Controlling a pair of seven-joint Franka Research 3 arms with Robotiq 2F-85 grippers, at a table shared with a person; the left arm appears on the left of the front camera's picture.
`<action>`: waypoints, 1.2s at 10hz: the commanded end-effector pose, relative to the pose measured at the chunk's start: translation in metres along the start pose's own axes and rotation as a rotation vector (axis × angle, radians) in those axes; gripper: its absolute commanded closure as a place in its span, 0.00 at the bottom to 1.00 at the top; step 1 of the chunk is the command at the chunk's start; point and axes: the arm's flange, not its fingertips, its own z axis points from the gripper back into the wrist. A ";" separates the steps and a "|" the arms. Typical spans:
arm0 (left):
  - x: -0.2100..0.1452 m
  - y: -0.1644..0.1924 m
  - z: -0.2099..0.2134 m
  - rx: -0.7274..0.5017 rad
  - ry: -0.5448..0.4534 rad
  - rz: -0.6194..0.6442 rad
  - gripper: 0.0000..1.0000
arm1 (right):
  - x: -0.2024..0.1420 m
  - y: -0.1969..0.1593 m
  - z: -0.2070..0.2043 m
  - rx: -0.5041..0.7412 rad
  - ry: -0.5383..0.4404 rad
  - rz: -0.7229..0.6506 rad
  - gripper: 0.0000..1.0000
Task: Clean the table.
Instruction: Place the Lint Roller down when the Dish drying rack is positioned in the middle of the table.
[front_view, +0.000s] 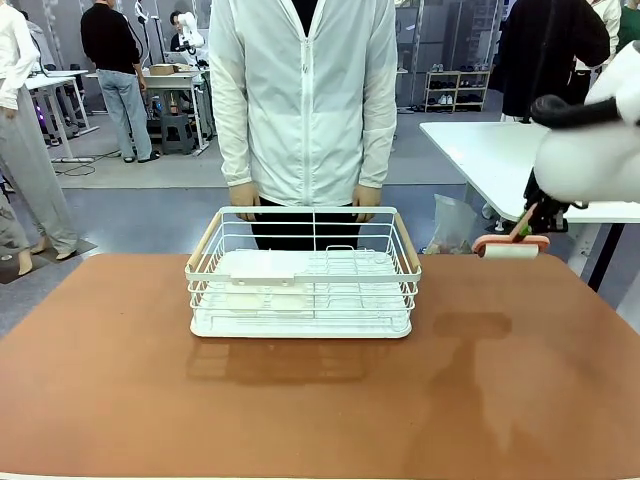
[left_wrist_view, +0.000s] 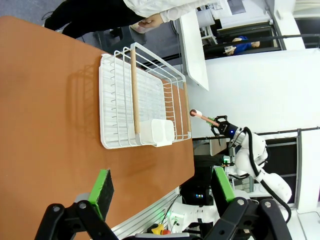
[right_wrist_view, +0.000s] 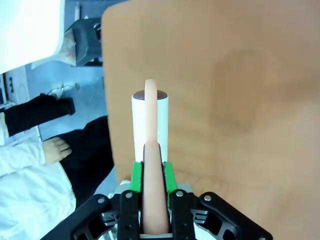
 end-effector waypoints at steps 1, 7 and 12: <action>-0.001 0.000 0.002 -0.018 -0.002 -0.006 0.00 | -0.013 -0.001 -0.005 -0.025 -0.069 -0.029 0.79; -0.001 0.000 0.002 -0.018 -0.002 -0.006 0.00 | -0.014 -0.032 -0.045 -0.093 -0.016 -0.009 0.79; -0.001 0.000 0.002 -0.018 -0.002 -0.006 0.00 | -0.012 -0.044 -0.048 -0.137 0.036 -0.003 0.79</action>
